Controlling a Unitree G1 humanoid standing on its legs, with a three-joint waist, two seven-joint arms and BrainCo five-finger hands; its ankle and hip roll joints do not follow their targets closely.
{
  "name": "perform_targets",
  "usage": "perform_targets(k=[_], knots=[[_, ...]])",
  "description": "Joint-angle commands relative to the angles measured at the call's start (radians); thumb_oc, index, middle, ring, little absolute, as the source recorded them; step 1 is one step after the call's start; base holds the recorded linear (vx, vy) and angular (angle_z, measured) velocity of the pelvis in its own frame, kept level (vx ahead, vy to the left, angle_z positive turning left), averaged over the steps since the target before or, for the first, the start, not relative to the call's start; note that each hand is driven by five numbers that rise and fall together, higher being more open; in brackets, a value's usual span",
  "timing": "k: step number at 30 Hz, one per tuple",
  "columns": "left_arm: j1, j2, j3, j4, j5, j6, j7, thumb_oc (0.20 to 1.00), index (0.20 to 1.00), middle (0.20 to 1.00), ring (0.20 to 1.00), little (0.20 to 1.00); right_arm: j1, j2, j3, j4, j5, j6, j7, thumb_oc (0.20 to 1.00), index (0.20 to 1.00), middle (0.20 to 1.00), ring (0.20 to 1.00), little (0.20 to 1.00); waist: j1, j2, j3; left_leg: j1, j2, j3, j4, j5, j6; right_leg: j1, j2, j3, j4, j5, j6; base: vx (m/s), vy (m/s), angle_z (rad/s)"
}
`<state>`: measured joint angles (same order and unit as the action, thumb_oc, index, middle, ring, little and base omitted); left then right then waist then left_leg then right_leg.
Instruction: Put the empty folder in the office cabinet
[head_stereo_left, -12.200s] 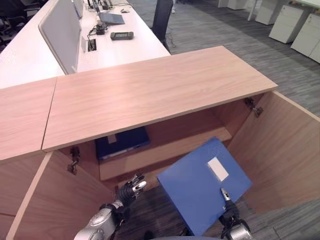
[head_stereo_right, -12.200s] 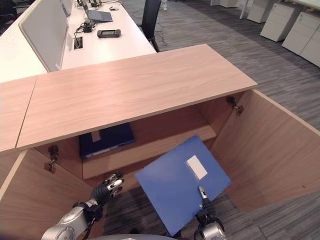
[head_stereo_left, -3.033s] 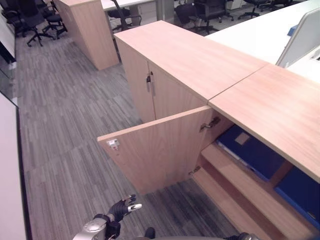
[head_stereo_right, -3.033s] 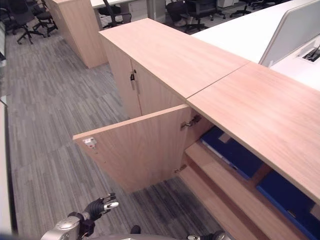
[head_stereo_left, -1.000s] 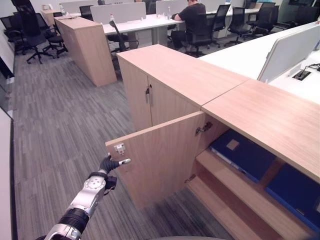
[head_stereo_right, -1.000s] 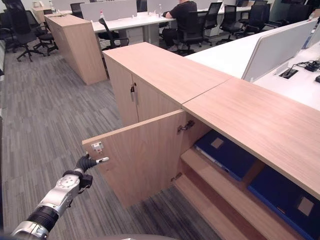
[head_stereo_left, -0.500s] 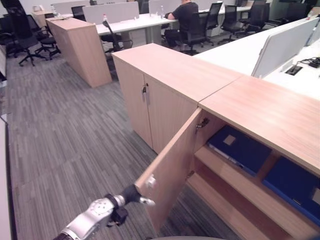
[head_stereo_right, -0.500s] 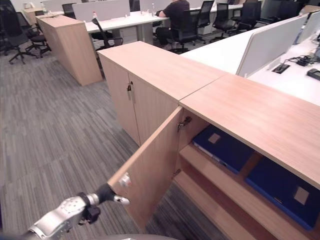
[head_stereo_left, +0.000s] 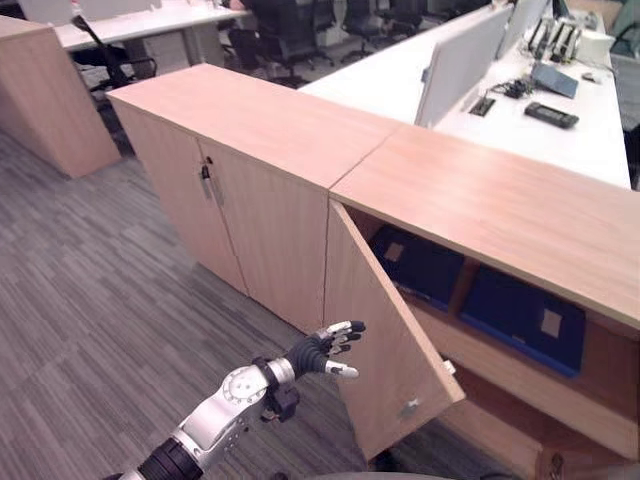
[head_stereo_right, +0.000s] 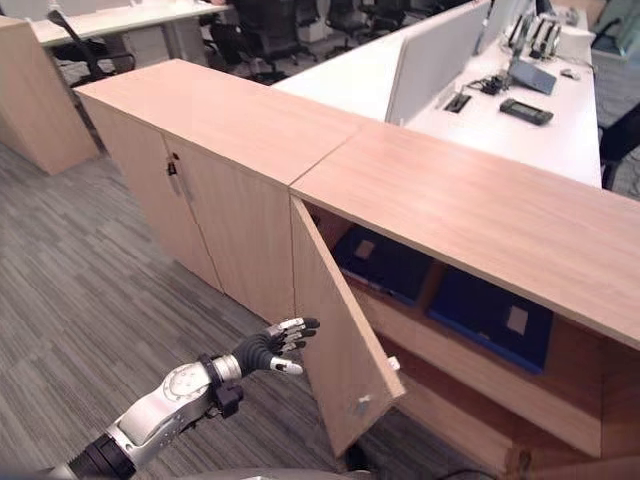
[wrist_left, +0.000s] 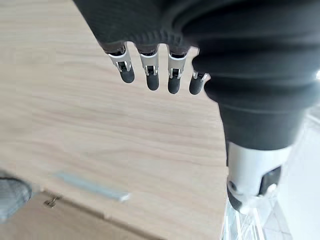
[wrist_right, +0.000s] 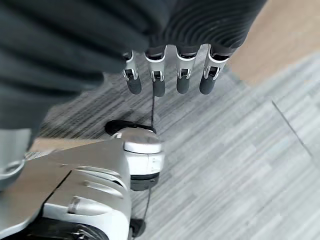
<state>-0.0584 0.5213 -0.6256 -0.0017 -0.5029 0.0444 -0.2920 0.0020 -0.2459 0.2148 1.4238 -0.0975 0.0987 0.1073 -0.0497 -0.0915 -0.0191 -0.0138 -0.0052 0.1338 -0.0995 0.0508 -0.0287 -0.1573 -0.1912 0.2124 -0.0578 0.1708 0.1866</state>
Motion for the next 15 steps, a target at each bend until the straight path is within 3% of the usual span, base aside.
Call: perform_targets(k=[1, 2, 3, 4, 6, 8, 10, 12, 14, 15], knots=[[-0.008, -0.023, 0.081, -0.067, -0.007, -0.038, -0.010, 1.000, 1.000, 1.000, 1.000, 1.000, -0.039, 0.006, 0.030, 0.039, -0.004, 0.034, 0.004, 1.000, 1.000, 1.000, 1.000, 1.000, -0.002, 0.036, 0.058, -0.008, -0.054, -0.008, 0.015, -0.110, 0.064, -0.051, 0.064, -0.122, -0.020, 0.013, 0.060, -0.13, 0.093, -0.72], [-0.004, -0.021, 0.084, -0.064, -0.004, -0.034, -0.009, 1.000, 1.000, 1.000, 1.000, 1.000, -0.036, 0.009, 0.026, 0.042, -0.005, 0.036, 0.008, 1.000, 1.000, 1.000, 1.000, 1.000, -0.010, 0.037, 0.066, -0.006, -0.051, 0.005, 0.016, -0.110, 0.065, -0.063, 0.064, -0.133, -0.017, 0.018, 0.063, -0.26, 0.043, -0.86], [0.001, -0.019, 0.106, -0.054, 0.011, -0.019, 0.002, 1.000, 1.000, 1.000, 1.000, 1.000, -0.032, 0.012, 0.007, 0.047, -0.011, 0.047, 0.016, 1.000, 1.000, 1.000, 1.000, 1.000, 0.011, 0.066, 0.095, -0.005, -0.010, 0.052, 0.027, -0.102, 0.054, -0.048, -0.005, -0.359, 0.026, -0.024, 0.041, -0.21, -0.006, -0.88], [0.000, -0.019, 0.107, -0.054, 0.011, -0.019, 0.002, 1.000, 1.000, 1.000, 1.000, 1.000, -0.033, 0.012, 0.006, 0.047, -0.011, 0.047, 0.016, 1.000, 1.000, 1.000, 1.000, 1.000, 0.008, 0.064, 0.095, -0.009, -0.011, 0.050, 0.028, -0.098, 0.054, -0.051, -0.007, -0.361, 0.027, -0.022, 0.040, -0.23, -0.044, -1.16], [0.004, -0.032, 0.124, -0.034, 0.021, -0.001, 0.006, 1.000, 1.000, 1.000, 1.000, 1.000, -0.029, 0.007, -0.009, 0.056, -0.013, 0.052, 0.013, 1.000, 1.000, 1.000, 1.000, 1.000, 0.018, 0.076, 0.088, -0.013, 0.012, 0.081, 0.025, -0.093, 0.046, -0.010, -0.070, -0.462, 0.066, -0.049, 0.027, -0.14, -0.020, -1.13], [0.025, -0.046, 0.159, -0.005, 0.038, 0.015, 0.012, 1.000, 1.000, 1.000, 1.000, 1.000, -0.023, -0.001, -0.034, 0.063, -0.019, 0.057, 0.012, 1.000, 1.000, 1.000, 1.000, 1.000, 0.038, 0.076, 0.065, -0.012, 0.029, 0.134, 0.027, -0.095, 0.038, 0.048, -0.141, -0.516, 0.098, -0.039, 0.041, -0.08, -0.034, -0.89], [0.036, -0.051, 0.174, 0.007, 0.047, 0.016, 0.014, 1.000, 1.000, 1.000, 1.000, 1.000, -0.020, -0.003, -0.039, 0.063, -0.023, 0.056, 0.009, 1.000, 1.000, 1.000, 1.000, 1.000, 0.047, 0.070, 0.054, -0.014, 0.027, 0.153, 0.029, -0.096, 0.037, 0.074, -0.160, -0.543, 0.083, -0.025, 0.049, -0.01, -0.035, -0.78], [0.059, -0.057, 0.197, 0.022, 0.062, 0.023, 0.016, 1.000, 1.000, 1.000, 1.000, 1.000, -0.019, -0.002, -0.049, 0.061, -0.029, 0.058, 0.006, 1.000, 1.000, 1.000, 1.000, 1.000, 0.054, 0.056, 0.033, -0.007, 0.021, 0.176, 0.027, -0.100, 0.037, 0.082, -0.147, -0.572, 0.060, -0.024, 0.052, 0.05, -0.053, -0.47], [0.088, -0.070, 0.222, 0.042, 0.088, 0.023, 0.014, 1.000, 1.000, 1.000, 1.000, 1.000, -0.011, 0.004, -0.050, 0.057, -0.014, 0.055, -0.010, 1.000, 1.000, 1.000, 1.000, 1.000, 0.049, 0.048, 0.025, 0.006, 0.025, 0.178, 0.027, -0.101, 0.033, 0.095, -0.091, -0.567, 0.011, -0.050, 0.044, 0.05, -0.138, -0.65], [0.088, -0.071, 0.223, 0.042, 0.088, 0.022, 0.014, 1.000, 1.000, 1.000, 1.000, 1.000, -0.010, 0.004, -0.050, 0.057, -0.014, 0.055, -0.010, 1.000, 1.000, 1.000, 1.000, 1.000, 0.049, 0.048, 0.025, 0.007, 0.027, 0.179, 0.027, -0.101, 0.032, 0.096, -0.090, -0.567, 0.010, -0.050, 0.043, 0.04, -0.147, -0.52]])
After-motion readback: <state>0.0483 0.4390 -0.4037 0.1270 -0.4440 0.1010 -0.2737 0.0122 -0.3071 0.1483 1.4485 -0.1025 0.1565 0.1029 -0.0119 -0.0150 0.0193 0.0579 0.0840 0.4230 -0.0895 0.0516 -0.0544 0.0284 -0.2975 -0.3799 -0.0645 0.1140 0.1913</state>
